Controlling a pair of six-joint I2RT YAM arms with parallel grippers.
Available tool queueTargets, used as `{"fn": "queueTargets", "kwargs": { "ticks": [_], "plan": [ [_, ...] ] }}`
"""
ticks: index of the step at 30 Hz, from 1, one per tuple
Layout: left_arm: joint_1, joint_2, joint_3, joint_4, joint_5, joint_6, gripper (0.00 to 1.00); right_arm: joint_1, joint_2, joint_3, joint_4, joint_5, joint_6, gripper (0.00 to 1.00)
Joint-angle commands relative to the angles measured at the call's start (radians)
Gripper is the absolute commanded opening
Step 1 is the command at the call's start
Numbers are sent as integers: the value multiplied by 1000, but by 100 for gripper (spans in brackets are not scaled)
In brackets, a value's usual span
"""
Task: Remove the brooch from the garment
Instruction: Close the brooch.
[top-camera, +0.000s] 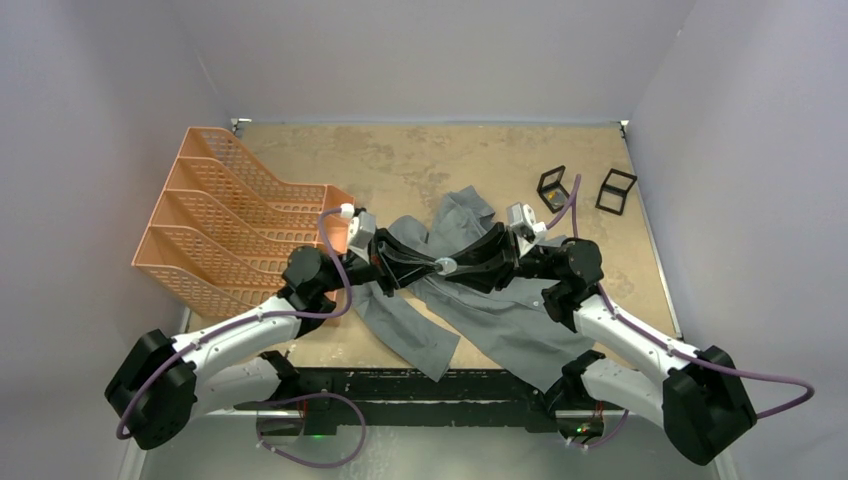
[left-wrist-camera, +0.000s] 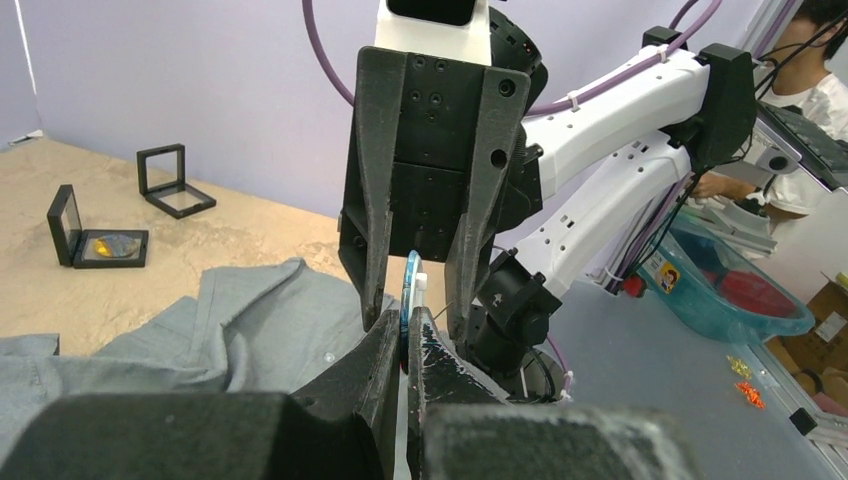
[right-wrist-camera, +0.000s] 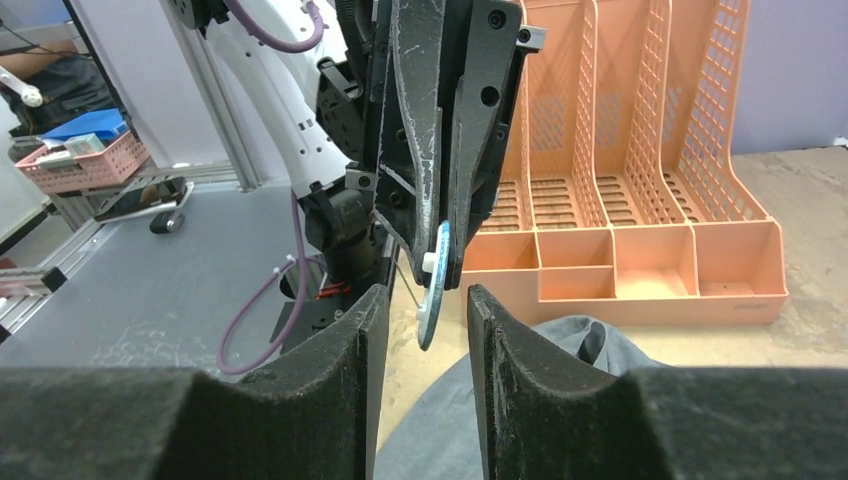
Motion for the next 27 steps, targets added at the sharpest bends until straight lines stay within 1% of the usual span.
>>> {"fn": "queueTargets", "kwargs": {
  "ticks": [1, 4, 6, 12, 17, 27],
  "plan": [
    [-9, -29, 30, -1, -37, -2, 0, 9, -9, 46, 29, 30, -9, 38],
    [-12, -37, 30, -9, -53, 2, 0, 9, -1, 46, 29, 34, -10, 37],
    [-15, -43, 31, -23, -63, 11, 0, 9, 1, 46, 30, 37, -9, 33],
    [-18, -42, 36, -41, -60, 24, 0, 11, 1, 49, 24, 47, -12, 26],
    [-23, -39, 37, -43, -58, 28, 0, 11, 3, 48, 26, 59, -5, 23],
    [-28, -58, 30, -39, -43, 42, 0, 10, 13, 34, 48, 91, 10, 15]
  ]
}}
